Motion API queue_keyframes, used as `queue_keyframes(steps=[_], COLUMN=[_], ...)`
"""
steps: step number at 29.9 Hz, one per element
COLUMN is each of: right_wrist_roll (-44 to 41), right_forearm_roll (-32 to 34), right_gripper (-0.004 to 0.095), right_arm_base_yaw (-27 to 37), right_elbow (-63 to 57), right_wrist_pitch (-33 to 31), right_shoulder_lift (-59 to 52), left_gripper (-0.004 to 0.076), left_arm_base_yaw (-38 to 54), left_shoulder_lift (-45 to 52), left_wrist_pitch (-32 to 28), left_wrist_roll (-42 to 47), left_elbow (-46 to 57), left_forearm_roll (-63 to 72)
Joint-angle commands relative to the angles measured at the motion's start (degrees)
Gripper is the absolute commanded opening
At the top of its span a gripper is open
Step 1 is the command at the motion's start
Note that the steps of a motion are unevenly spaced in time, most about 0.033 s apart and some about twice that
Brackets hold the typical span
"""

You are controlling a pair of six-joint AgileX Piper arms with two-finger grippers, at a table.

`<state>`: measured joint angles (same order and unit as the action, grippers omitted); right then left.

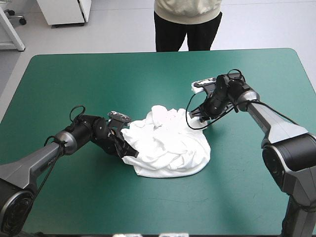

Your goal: Fold the cloth

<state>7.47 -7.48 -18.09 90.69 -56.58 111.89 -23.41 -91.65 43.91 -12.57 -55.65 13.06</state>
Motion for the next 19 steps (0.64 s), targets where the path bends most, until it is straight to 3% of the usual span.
queue_keyframes(steps=[1, 7, 10, 14, 19], right_wrist_roll=[1.8, 4.2, 5.1, 6.3, 4.0], right_forearm_roll=[-2.1, -4.8, -4.9, -5.1, -3.0], right_gripper=[0.0373, 0.0348, 0.0253, 0.0, -0.0007], right_arm_base_yaw=[0.3, -0.1, -0.4, -0.4, -0.2], right_elbow=[1.5, 1.5, 1.5, 1.5, 1.7], right_wrist_pitch=[-0.4, -2.0, -3.1, -4.0, -1.5], right_shoulder_lift=[-1.2, -0.6, -0.3, 0.8, -1.7], left_gripper=[-0.0009, -0.0009, -0.0009, -0.0009, -0.0009], left_arm_base_yaw=[-0.5, -0.5, -0.5, -0.5, -0.4], left_shoulder_lift=[0.1, 0.1, 0.1, 0.1, 2.0], left_wrist_pitch=[1.4, 1.3, 0.8, 0.7, -0.6], left_wrist_roll=[-0.2, -0.2, -0.2, -0.3, -0.3], left_elbow=[-0.2, -0.2, -0.2, -0.2, -1.3], left_forearm_roll=[0.7, 0.7, 0.7, 0.7, -0.7])
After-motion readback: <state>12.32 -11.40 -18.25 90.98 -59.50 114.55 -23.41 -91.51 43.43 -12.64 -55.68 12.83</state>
